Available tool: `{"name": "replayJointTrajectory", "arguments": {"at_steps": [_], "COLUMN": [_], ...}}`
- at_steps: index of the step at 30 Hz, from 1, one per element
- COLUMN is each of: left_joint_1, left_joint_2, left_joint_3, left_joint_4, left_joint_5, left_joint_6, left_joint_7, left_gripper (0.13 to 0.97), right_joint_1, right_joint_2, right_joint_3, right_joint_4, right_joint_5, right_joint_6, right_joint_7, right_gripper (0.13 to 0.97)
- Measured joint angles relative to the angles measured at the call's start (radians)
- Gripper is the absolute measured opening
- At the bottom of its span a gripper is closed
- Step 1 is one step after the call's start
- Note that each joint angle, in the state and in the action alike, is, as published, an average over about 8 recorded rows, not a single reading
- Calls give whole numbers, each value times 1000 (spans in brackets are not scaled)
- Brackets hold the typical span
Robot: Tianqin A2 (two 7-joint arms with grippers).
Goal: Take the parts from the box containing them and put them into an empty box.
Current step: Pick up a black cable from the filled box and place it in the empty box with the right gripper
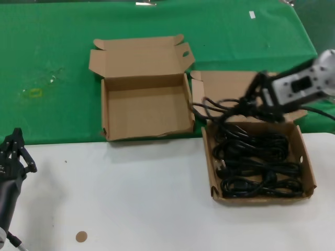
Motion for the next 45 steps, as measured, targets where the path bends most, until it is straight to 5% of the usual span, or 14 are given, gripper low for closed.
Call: {"name": "replayJointTrajectory", "arguments": {"at_steps": [23,45], "left_joint_1": [0,0], "left_joint_2": [0,0], "left_joint_3": [0,0], "left_joint_4": [0,0], "left_joint_5": [0,0], "left_joint_6": [0,0], "left_joint_7": [0,0], "left_gripper": [144,144], "right_joint_1": [184,279], "right_joint_2": [-423,-594], "right_joint_3": [-124,-139], "right_joint_4": [-351,-784], "right_joint_5": [-100,-66], "right_joint_6": [191,366], "right_joint_7": [-3,-209], "right_gripper": [195,194]}}
